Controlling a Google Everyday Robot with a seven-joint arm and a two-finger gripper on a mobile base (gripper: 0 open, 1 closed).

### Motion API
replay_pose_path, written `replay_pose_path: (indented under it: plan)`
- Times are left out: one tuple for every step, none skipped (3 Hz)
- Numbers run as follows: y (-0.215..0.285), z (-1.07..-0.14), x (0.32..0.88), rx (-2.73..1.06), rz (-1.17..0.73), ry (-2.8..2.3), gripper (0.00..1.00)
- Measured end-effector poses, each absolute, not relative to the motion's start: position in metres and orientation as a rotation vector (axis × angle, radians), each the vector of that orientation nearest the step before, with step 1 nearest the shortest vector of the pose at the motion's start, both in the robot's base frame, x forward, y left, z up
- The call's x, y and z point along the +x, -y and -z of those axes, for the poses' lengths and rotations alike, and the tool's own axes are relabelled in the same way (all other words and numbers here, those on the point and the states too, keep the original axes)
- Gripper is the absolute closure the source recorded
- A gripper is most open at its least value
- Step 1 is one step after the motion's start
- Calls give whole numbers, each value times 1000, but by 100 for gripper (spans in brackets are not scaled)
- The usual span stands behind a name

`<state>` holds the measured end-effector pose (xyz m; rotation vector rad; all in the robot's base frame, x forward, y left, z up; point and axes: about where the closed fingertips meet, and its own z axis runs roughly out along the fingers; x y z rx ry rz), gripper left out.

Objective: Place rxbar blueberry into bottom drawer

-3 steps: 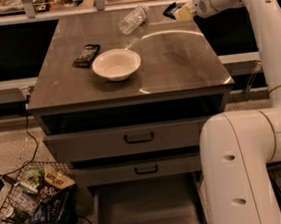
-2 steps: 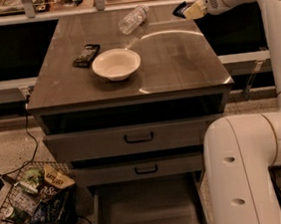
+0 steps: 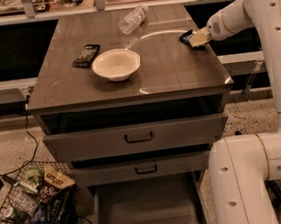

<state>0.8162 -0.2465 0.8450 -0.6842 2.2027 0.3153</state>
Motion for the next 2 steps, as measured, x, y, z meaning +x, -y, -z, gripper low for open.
replay_pose_path:
  plan:
    - [243,-850,815,-701,-306,-2199,100]
    - [238,-880,801,-739,-233,-2195,100]
